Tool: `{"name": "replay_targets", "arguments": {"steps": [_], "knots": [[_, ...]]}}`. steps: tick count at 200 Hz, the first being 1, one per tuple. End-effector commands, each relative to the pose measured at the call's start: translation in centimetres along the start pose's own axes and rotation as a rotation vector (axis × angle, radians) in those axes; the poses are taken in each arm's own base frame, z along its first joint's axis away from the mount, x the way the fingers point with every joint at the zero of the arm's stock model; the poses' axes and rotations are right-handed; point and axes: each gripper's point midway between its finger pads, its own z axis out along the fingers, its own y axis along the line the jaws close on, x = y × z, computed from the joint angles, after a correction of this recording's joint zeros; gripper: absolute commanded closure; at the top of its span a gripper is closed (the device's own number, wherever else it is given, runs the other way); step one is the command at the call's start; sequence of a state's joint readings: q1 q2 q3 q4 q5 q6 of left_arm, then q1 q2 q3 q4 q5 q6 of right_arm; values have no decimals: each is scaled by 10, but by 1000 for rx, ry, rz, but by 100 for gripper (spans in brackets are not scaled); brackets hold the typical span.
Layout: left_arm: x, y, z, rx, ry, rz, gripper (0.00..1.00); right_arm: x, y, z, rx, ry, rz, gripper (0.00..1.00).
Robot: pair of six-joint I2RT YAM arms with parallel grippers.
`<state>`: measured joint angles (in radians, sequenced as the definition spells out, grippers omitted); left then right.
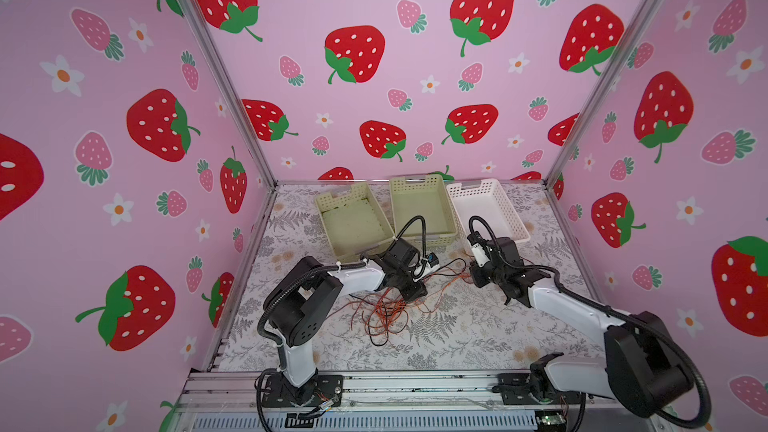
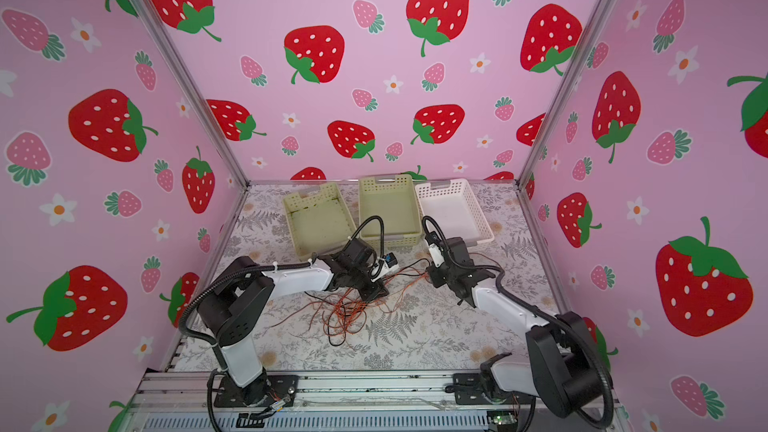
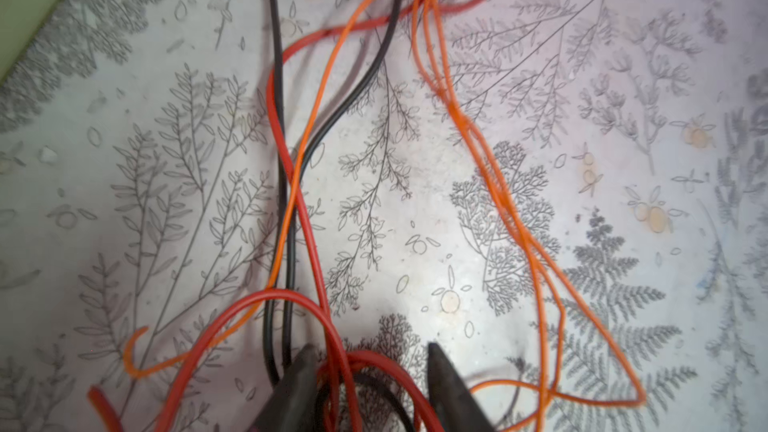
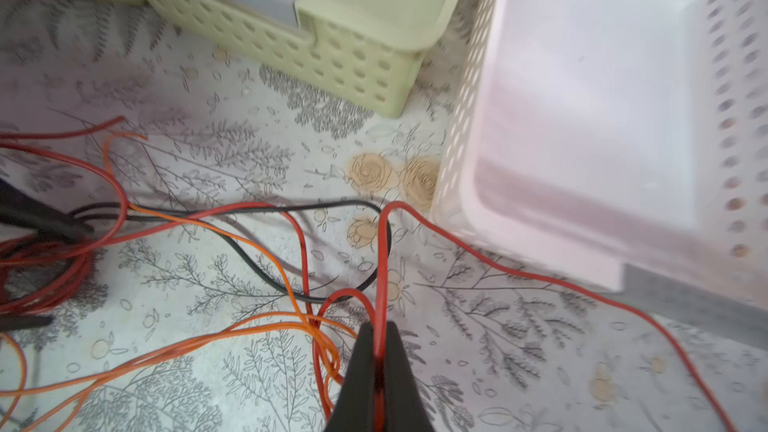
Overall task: Untangle the cables
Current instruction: 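Lift the red wire with the right gripper up and away from the bundle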
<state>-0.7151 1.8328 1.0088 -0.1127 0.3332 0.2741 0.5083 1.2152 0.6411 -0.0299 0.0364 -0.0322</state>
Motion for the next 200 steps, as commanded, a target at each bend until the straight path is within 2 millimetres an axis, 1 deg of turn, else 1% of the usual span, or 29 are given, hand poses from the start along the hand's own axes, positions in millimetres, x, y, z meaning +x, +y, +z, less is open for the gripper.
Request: {"name": "replay_targets", "arguments": {"steps": [1, 11, 35, 51, 53, 57, 66, 68, 73, 92, 106, 120, 137, 152, 176, 179, 181, 183, 197, 200], "knots": [[14, 9, 0, -33, 66, -8, 78, -56, -28, -43, 129, -169, -39, 100], [19, 10, 0, -37, 76, -10, 84, -69, -39, -60, 178, -214, -47, 100], [26, 9, -2, -45, 92, -15, 92, -91, -62, -94, 278, -285, -68, 100], [29, 10, -5, -57, 104, -19, 93, -107, -75, -116, 334, -337, -73, 100], [30, 10, -5, -60, 106, -19, 97, -109, -77, -119, 339, -344, -74, 100], [31, 10, -6, -62, 109, -21, 98, -112, -79, -122, 348, -353, -77, 100], [33, 11, -7, -70, 117, -25, 99, -119, -83, -128, 364, -371, -85, 100], [34, 11, -7, -71, 119, -25, 99, -124, -85, -138, 375, -398, -83, 100], [34, 11, -9, -76, 116, -31, 100, -129, -87, -146, 386, -418, -88, 100], [35, 12, -10, -83, 117, -48, 100, -142, -96, -160, 430, -440, -114, 100], [37, 12, -9, -86, 122, -56, 100, -153, -105, -176, 479, -468, -128, 100], [38, 14, -7, -93, 131, -69, 100, -170, -113, -199, 524, -525, -137, 100], [40, 16, -6, -98, 144, -78, 100, -192, -115, -223, 548, -595, -157, 100], [39, 16, -6, -98, 141, -77, 100, -206, -116, -235, 560, -622, -185, 100], [35, 15, -10, -103, 123, -70, 99, -219, -119, -249, 588, -644, -219, 100], [35, 16, -10, -105, 123, -71, 99, -220, -119, -250, 589, -649, -223, 100], [35, 16, -11, -108, 124, -71, 98, -221, -119, -242, 583, -633, -228, 100], [35, 17, -11, -110, 122, -72, 98, -222, -119, -240, 582, -631, -231, 100], [36, 16, -11, -112, 127, -72, 95, -232, -121, -247, 595, -657, -242, 100], [37, 16, -11, -113, 129, -72, 90, -234, -121, -248, 596, -662, -245, 100]]}}
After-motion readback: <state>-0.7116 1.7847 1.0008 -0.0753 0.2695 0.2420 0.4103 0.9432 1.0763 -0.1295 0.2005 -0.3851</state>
